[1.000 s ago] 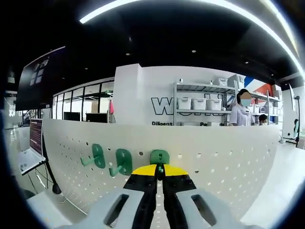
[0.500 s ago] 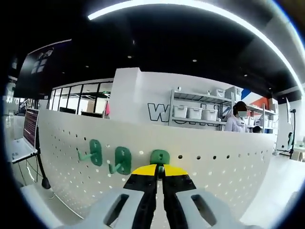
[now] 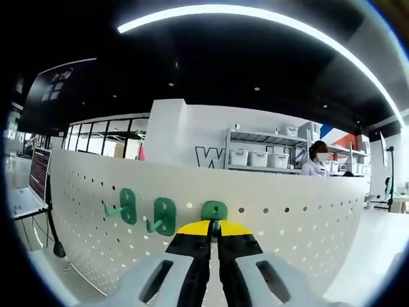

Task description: Insert the hook assembly into the mounting plate slot until the hook locks in place.

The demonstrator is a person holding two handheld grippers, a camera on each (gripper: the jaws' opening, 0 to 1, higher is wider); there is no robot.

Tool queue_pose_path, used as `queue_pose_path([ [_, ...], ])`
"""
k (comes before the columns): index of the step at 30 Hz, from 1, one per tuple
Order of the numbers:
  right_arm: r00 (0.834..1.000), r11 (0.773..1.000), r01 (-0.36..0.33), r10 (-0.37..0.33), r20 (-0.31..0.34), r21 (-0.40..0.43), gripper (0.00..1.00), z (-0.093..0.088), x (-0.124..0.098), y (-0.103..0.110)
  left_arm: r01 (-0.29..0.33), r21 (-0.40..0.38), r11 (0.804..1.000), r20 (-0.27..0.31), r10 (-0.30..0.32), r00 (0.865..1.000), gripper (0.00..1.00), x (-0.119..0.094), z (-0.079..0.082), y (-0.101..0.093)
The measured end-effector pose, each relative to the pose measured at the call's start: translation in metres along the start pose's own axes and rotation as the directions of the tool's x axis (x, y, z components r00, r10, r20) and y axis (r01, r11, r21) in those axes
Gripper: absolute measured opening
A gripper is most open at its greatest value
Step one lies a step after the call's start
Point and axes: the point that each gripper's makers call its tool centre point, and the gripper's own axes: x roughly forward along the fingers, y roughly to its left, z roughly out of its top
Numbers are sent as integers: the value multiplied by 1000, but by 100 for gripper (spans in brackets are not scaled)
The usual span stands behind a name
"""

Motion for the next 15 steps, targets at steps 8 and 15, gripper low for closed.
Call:
queue_pose_path([
  [8, 999, 999, 8, -6, 48, -39, 0, -1, 2, 2, 7, 4, 1000, -4, -7, 1000, 50, 2, 0, -3],
  [15, 998, 1000, 13, -12, 57, -20, 0, 1, 5, 1, 5, 6, 1000, -13, -5, 1000, 50, 0, -1, -2],
])
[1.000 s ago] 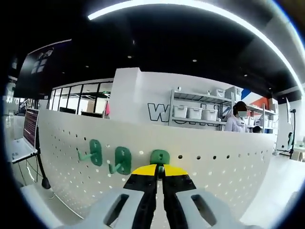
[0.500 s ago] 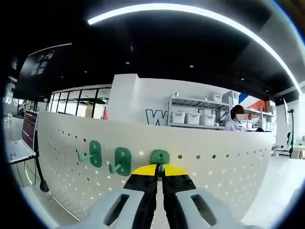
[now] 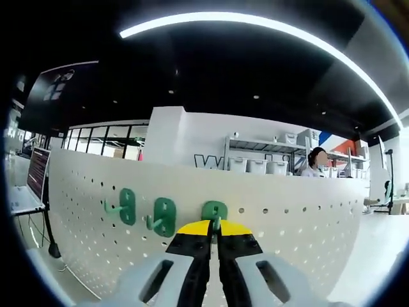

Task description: Insert the hook assembly into the mounting plate slot until the hook locks in place.

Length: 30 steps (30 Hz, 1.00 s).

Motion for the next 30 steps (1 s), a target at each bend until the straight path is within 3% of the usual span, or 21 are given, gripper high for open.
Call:
queue_pose_path([
  [7, 1000, 1000, -8, 8, -3, 4, 1, 0, -4, 0, 2, 2, 1000, -2, -2, 1000, 50, 3, 1, 0],
  [12, 997, 1000, -24, 25, -71, 21, 0, -14, -7, 0, 7, 6, 1000, 1, -7, 1000, 50, 4, 3, -2],
  [30, 996, 999, -42, 44, -84, 24, 0, -14, -12, 6, 5, 7, 1000, 3, -5, 1000, 50, 3, 3, -2],
])
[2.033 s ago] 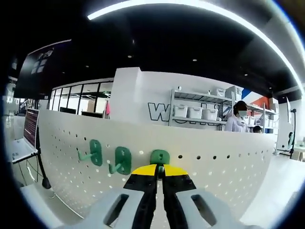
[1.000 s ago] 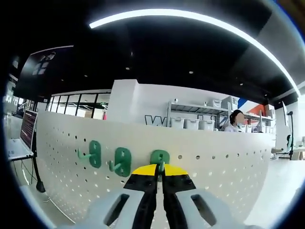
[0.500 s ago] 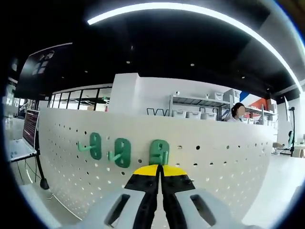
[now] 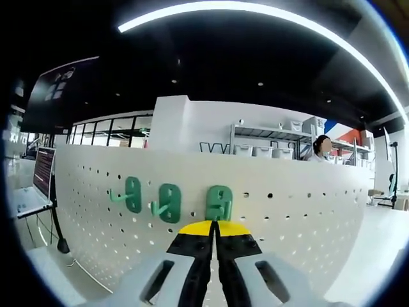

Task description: Insert the hook assembly into the mounting plate slot until the hook locks in place.

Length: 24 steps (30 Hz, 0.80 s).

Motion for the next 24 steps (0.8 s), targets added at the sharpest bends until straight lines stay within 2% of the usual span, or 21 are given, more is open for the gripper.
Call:
queue_pose_path([
  [15, 999, 1000, 0, 1, -42, 25, 0, -14, -13, -5, 3, 5, 1000, 0, -3, 1000, 50, -1, 1, -4],
  [24, 995, 999, -28, 32, -95, 42, 0, -33, -29, -3, 4, 11, 1000, 1, -4, 1000, 50, -2, 2, -7],
])
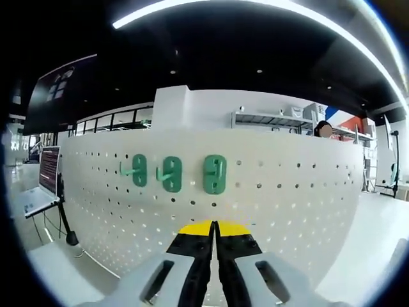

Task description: Insert the hook assembly into the mounting plate slot until the hook locks in place.

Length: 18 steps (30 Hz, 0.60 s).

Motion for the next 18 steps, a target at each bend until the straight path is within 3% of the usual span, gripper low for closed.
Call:
queue_pose_path([
  [11, 996, 999, -47, 46, -77, -4, 3, -26, -19, 11, -2, 11, 1000, 6, 2, 1000, 49, -2, 4, -2],
  [18, 985, 997, -77, 75, -154, -9, 11, -48, -32, 17, -9, 16, 1000, 10, 9, 1000, 49, -5, 5, -4],
])
